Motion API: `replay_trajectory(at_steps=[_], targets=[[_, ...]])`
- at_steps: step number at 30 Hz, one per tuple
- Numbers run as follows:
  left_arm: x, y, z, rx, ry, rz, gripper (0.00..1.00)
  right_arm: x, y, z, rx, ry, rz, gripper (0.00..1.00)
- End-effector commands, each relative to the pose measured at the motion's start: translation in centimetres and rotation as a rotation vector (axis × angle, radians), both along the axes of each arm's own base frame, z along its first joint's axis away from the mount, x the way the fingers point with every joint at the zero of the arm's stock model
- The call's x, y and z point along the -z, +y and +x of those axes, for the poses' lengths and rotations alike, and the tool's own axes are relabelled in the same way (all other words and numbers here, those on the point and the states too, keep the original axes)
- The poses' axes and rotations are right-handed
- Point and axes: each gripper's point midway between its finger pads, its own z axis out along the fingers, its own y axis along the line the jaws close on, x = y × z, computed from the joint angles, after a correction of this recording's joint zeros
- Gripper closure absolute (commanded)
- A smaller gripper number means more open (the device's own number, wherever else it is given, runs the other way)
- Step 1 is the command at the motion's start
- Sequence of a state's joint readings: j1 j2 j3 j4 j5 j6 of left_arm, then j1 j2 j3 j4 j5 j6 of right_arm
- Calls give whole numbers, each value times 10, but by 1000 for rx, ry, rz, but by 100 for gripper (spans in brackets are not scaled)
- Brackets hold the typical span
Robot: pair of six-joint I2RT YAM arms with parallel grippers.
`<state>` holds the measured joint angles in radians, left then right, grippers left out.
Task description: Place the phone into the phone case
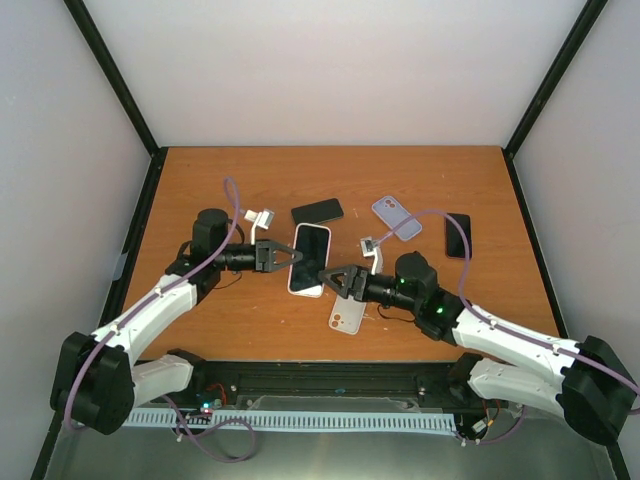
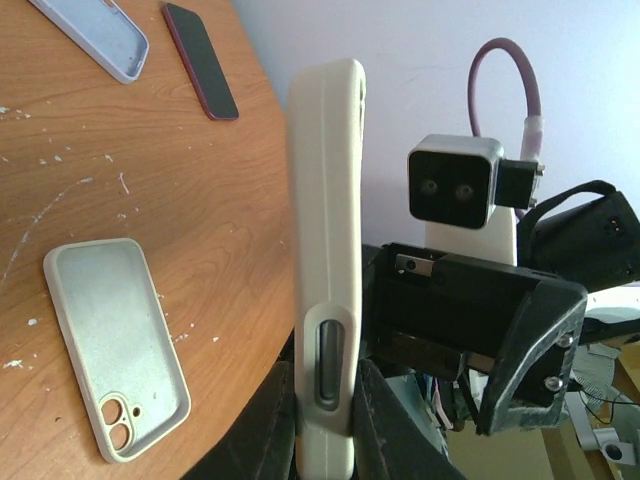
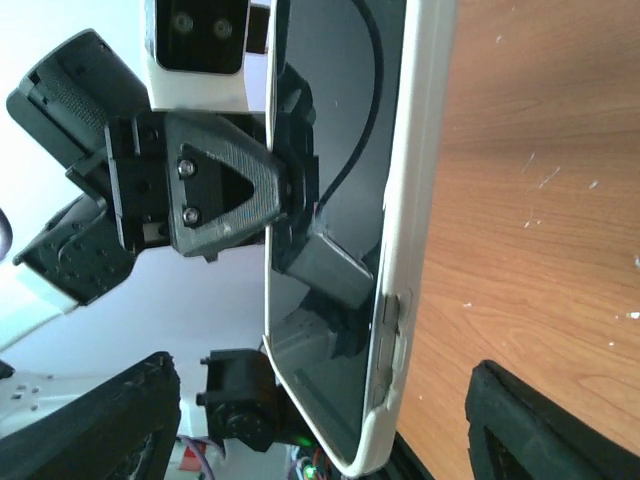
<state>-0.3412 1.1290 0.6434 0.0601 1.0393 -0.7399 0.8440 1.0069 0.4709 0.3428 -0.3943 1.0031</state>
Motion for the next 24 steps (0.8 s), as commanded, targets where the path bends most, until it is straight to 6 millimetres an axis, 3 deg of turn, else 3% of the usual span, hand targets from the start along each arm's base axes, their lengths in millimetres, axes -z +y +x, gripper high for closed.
replay_trajectory(at_steps=[1,5,8,12,17,21,24], targets=[[-27,-1,-2,22,-101,-44,100,-6,-2,13,55,-59,-55,19],[-29,-3,-1,32,-99,-53,100,-9,2,23,75,-74,-72,16],[-29,-3,-2,36,-96,-55,100,-12,11,25,48,-88,-70,21],[-24,-3,-1,30,-81,-43,100,-17,18,25,19,-98,-44,41],[-9,2,13,-38,-63,45,100,-13,18,25,19,-87,-52,79],[1,5,22,-80,-46,103,100,-5,20,25,15,-57,-62,90],[5,4,25,-85,-31,109,100,1,22,26,12,-38,-68,91]])
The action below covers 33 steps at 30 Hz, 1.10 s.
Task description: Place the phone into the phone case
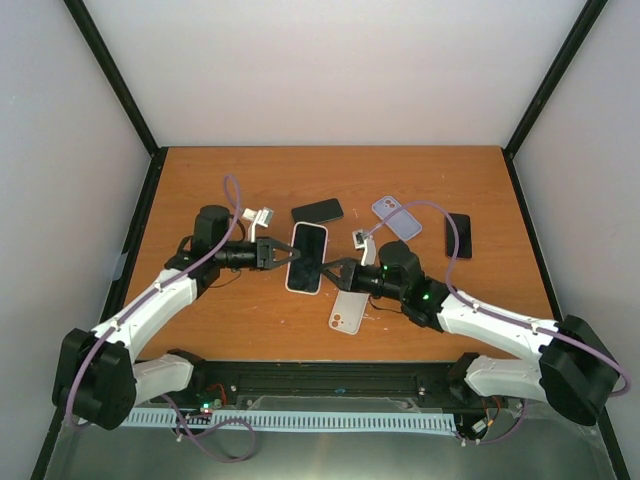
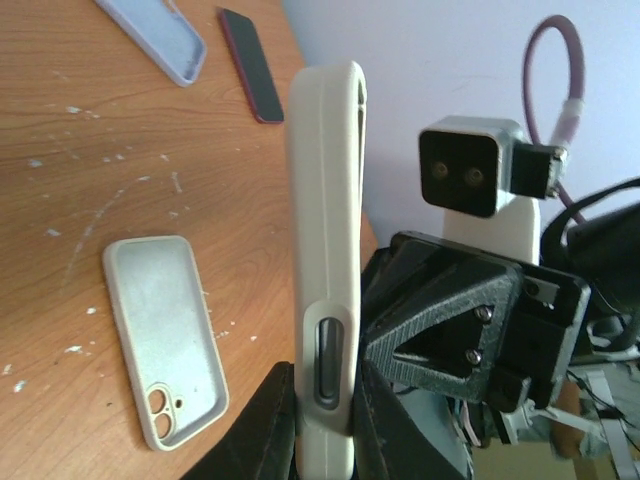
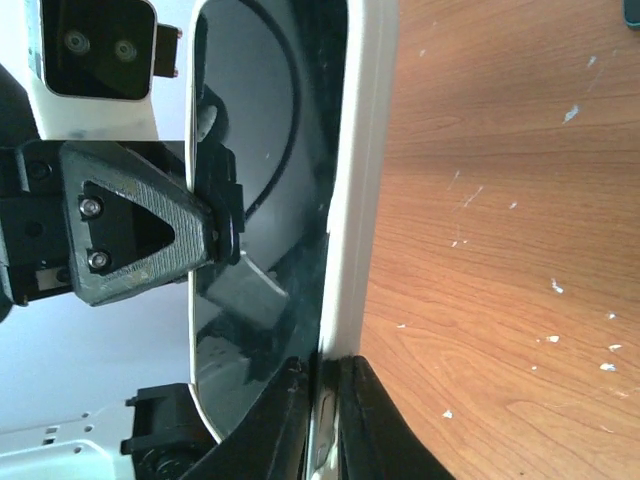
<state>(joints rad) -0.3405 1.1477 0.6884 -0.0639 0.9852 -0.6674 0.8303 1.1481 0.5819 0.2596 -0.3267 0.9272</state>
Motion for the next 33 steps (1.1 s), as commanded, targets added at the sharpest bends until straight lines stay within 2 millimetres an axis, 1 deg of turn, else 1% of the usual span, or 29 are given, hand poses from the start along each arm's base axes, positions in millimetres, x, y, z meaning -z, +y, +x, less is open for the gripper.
replay_trajectory(at_steps=[1,2,4,6,7,8,9,12,15,18,23,27,30,33], targets=[[-4,1,19,-54,-43,43,100,-12,12,-4,-53,-25,49,89],[-2,2,20,-60,-36,48,100,-10,12,-4,-53,-21,44,85],[4,3,24,-79,-20,70,100,-5,10,-2,-39,-13,21,68],[11,4,31,-101,-1,98,100,3,3,0,-5,-3,-20,50],[16,6,36,-119,9,120,100,6,-2,1,14,-3,-35,42],[25,8,40,-137,40,150,100,7,-6,2,27,-7,-41,36],[32,10,44,-154,60,177,100,7,-9,1,36,-10,-46,31],[53,20,60,-217,114,251,100,9,-20,0,67,-17,-74,20],[72,31,73,-257,164,269,100,15,-30,0,95,-15,-120,10],[90,45,87,-303,221,273,100,19,-36,-2,107,-9,-146,5],[112,59,104,-349,281,288,100,22,-45,-3,129,-14,-178,3],[134,64,106,-365,335,318,97,22,-54,1,157,-42,-252,3],[150,69,103,-380,371,354,93,24,-66,4,195,-55,-312,3],[159,73,102,-394,387,386,86,21,-73,7,216,-90,-348,3]])
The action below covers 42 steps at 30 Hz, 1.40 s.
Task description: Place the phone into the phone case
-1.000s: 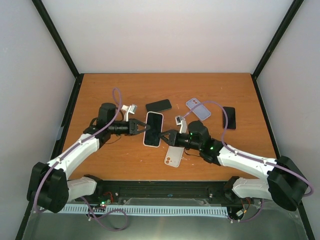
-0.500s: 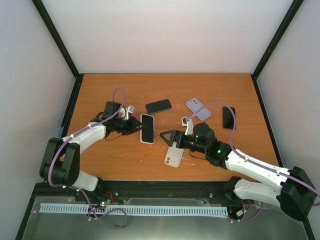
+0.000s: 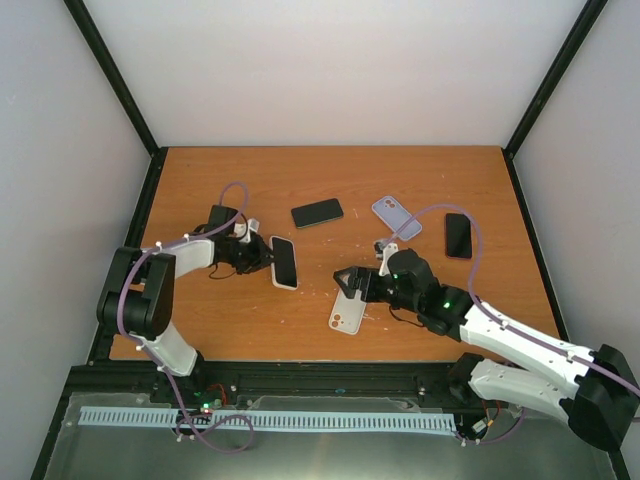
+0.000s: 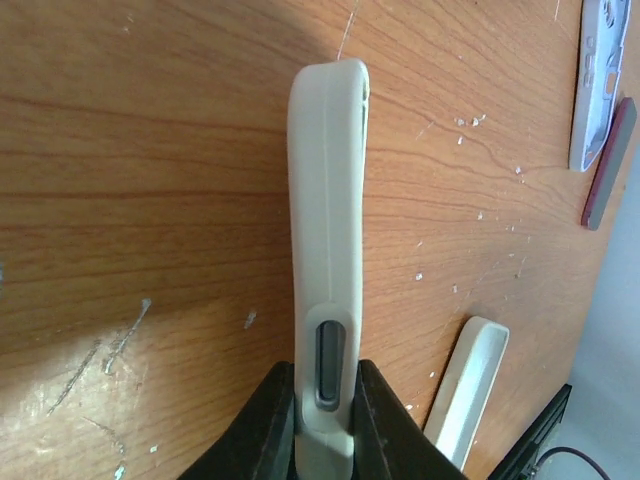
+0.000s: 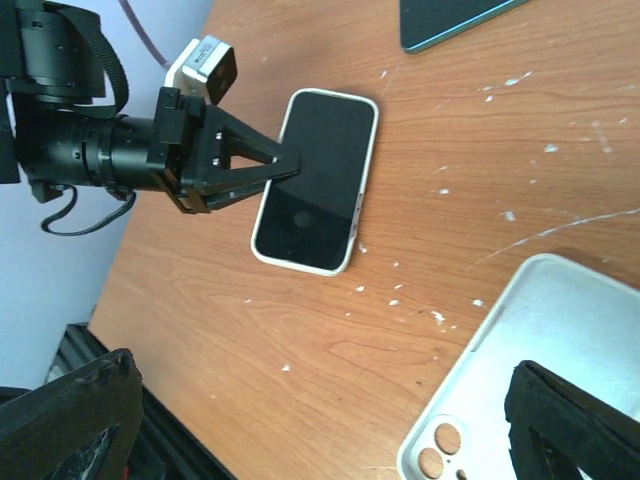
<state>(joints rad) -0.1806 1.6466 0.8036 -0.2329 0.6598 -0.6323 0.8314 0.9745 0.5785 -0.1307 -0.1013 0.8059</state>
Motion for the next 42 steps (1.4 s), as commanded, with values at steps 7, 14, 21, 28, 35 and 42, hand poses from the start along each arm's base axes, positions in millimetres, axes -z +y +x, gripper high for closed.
replay_trajectory(at_steps=[7,14,21,28,35,42], targets=[[1,10,16,-35,-32,71,63,-6,-23,12,57,-81,-143,3],[-6,18,13,-46,-54,116,50,1,-39,21,95,-63,-248,3],[-37,26,18,-62,-119,162,25,3,-60,44,163,-49,-405,3],[-96,21,18,-16,-275,135,0,7,-114,88,324,-27,-580,3],[-128,7,-2,109,-375,62,1,29,-190,138,478,74,-739,4],[-123,5,-13,153,-381,59,0,54,-263,173,577,185,-831,6]])
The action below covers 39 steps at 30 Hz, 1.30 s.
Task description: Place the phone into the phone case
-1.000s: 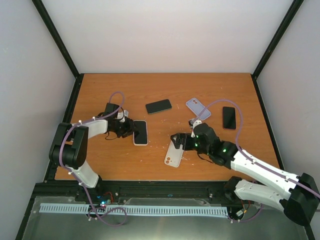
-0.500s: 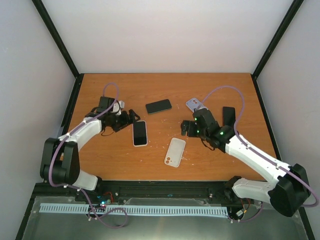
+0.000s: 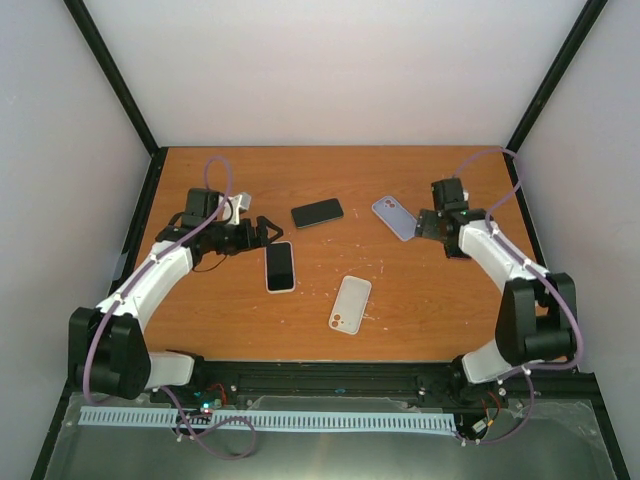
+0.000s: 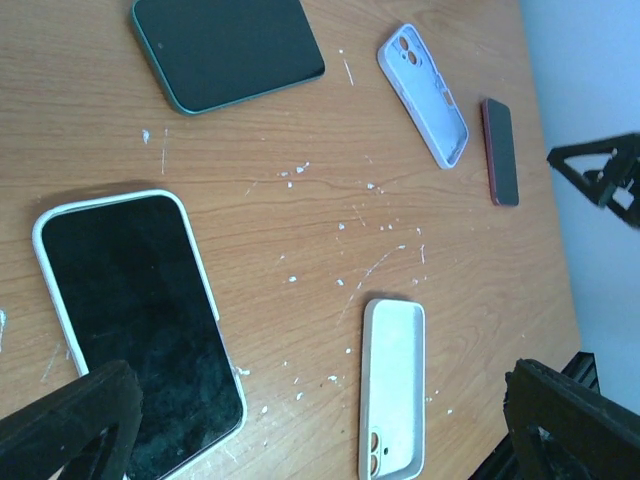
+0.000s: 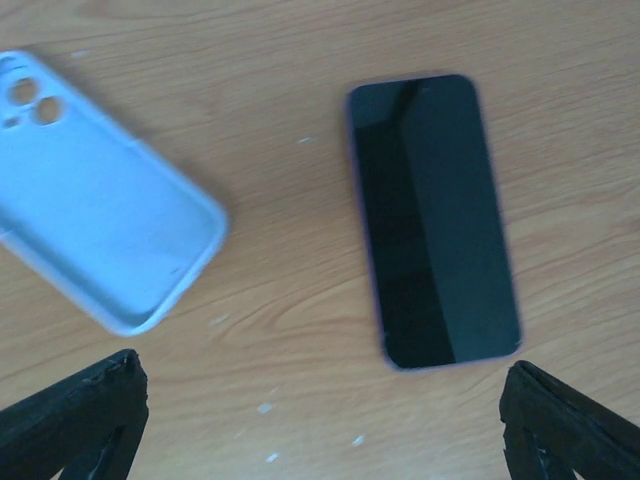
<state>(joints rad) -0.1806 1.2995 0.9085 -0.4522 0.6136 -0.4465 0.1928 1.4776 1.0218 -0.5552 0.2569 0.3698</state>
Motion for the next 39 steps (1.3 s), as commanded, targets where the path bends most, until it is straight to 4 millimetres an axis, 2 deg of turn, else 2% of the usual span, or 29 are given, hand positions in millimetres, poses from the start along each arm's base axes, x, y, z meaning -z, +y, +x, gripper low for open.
replay_trajectory(at_steps=[1,4,9,12,18,24,29,39], targets=[[-3,-2,-9,60,-24,11,0,7,-43,16,37,49,-82,6],[-2,-1,-10,63,-32,19,1,24,-68,19,77,96,-92,6],[0,-2,-13,84,-39,19,0,53,-86,27,90,166,-36,5],[2,-3,-15,92,-38,21,1,66,-85,36,68,197,-15,3],[8,-1,-16,99,-44,37,1,80,-88,52,37,220,-23,1],[14,-1,-16,105,-37,40,0,90,-96,54,37,245,-23,1],[13,-2,-15,107,-43,42,0,94,-91,60,6,241,12,2],[14,-1,-12,108,-40,47,1,117,-87,58,-21,284,53,6]])
